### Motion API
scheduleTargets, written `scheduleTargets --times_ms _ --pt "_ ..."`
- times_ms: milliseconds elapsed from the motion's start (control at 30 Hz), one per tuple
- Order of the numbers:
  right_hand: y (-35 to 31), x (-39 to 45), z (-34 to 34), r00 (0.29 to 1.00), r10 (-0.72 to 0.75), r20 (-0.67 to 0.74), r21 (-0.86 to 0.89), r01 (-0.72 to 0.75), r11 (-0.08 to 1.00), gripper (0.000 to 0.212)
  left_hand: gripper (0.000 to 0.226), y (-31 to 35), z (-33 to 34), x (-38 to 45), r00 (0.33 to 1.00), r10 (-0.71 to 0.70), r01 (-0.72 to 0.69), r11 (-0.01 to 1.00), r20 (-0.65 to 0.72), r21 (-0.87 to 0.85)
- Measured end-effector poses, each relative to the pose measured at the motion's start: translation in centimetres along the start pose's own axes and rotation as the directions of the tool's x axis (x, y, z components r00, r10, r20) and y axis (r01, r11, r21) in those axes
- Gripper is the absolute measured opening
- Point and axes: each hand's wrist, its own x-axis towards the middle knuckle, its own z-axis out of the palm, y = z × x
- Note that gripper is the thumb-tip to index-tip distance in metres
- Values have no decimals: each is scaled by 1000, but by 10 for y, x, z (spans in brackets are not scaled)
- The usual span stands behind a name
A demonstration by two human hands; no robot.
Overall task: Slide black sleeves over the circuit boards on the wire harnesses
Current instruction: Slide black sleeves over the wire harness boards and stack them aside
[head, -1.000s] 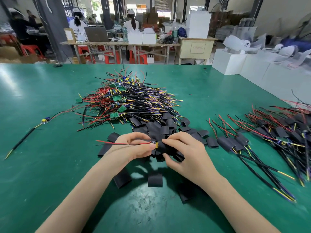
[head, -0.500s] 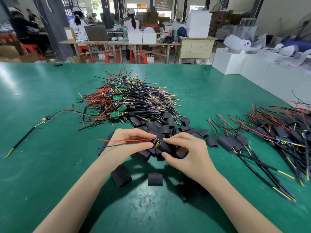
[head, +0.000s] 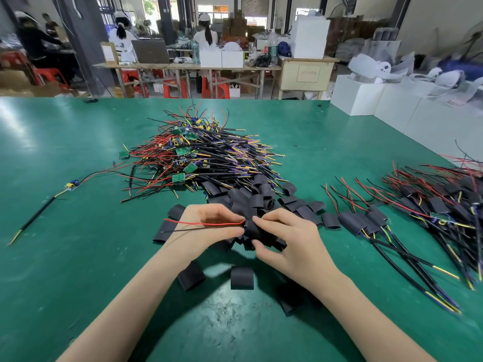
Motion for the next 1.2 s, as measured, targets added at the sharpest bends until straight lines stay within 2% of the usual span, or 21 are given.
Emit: scheduleTargets --times_ms 133,233,333,500,600,700,833,933,1033,1133,1200 --pt "-1 1 -1 998 50 -23 68 -48 997 33 12 8 9 -1 998 -62 62 994 3 91" --pt "-2 1 -1 998 48 -33 59 -46 997 33 17 10 13 -5 997 34 -31 998 -66 47" --pt "-2 1 -1 999 38 -17 50 -37 998 33 16 7 13 -7 997 37 -36 999 -70 21" --pt "-1 2 -3 999 43 23 59 -45 997 29 9 -7 6 0 998 -58 58 998 -16 2" --pt "-1 4 -5 998 53 19 118 -55 991 26 7 -10 3 2 998 -29 38 982 53 -186" --pt "-2 7 -7 999 53 -3 202 -52 978 27 11 -14 1 5 980 -111 170 899 164 -404" --pt "-4 8 -10 999 46 -9 262 -42 964 27 5 -18 4 10 949 -194 302 791 249 -533" --pt "-4 9 -13 999 53 13 265 -54 963 27 10 -19 5 9 952 -178 285 810 248 -512" --pt "0 11 -21 998 62 10 204 -63 977 25 22 -20 3 7 977 -96 167 901 190 -402" --pt "18 16 -45 990 102 -97 81 -94 992 24 39 -18 -7 9 991 -50 84 952 121 -294" --pt "37 17 -65 970 137 -203 -53 -151 987 22 30 -18 -17 12 998 -48 57 962 42 -268"
